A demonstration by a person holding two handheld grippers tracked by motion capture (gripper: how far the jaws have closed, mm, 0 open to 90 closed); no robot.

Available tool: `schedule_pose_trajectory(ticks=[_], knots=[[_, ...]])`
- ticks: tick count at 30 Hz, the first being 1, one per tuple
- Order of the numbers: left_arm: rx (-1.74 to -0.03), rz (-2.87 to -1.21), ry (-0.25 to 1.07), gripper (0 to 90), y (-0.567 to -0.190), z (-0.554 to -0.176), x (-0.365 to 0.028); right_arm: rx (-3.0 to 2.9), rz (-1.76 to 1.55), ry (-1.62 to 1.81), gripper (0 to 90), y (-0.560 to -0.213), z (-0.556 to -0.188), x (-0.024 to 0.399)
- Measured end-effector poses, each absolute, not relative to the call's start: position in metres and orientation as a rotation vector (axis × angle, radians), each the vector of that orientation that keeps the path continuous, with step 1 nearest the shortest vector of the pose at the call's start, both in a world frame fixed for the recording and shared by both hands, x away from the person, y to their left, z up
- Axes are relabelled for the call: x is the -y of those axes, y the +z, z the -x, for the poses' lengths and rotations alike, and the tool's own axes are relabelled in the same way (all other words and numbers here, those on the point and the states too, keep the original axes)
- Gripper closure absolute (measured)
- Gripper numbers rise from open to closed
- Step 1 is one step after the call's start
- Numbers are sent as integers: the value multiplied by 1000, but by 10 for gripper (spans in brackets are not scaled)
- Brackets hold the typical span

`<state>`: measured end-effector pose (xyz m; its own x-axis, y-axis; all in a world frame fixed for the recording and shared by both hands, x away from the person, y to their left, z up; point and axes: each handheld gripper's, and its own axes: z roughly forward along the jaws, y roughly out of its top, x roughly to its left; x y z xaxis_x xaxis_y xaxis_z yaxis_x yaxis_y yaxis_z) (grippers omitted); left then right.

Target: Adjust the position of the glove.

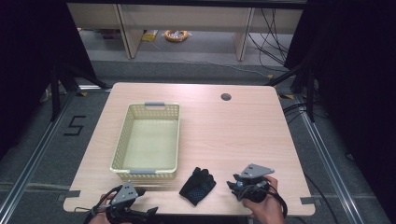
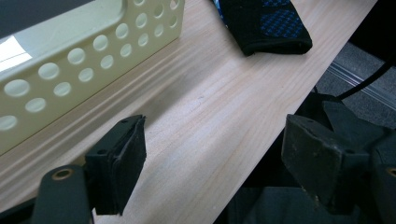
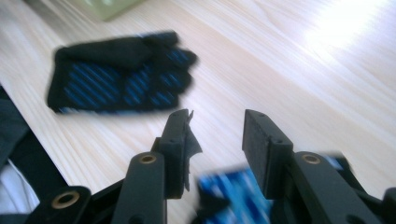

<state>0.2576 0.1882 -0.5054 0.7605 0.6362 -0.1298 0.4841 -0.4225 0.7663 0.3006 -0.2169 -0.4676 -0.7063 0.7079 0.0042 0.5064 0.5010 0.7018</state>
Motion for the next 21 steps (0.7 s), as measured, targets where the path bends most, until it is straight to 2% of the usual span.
schedule_pose_trajectory(ticks=[6, 21], knots=[[-843, -2092, 232, 215, -506, -257, -188, -2403, -1158, 972, 628, -473, -292, 252], [-843, -2089, 231, 216, -507, -257, -186, -2499, -1207, 923, 625, -496, -299, 264]])
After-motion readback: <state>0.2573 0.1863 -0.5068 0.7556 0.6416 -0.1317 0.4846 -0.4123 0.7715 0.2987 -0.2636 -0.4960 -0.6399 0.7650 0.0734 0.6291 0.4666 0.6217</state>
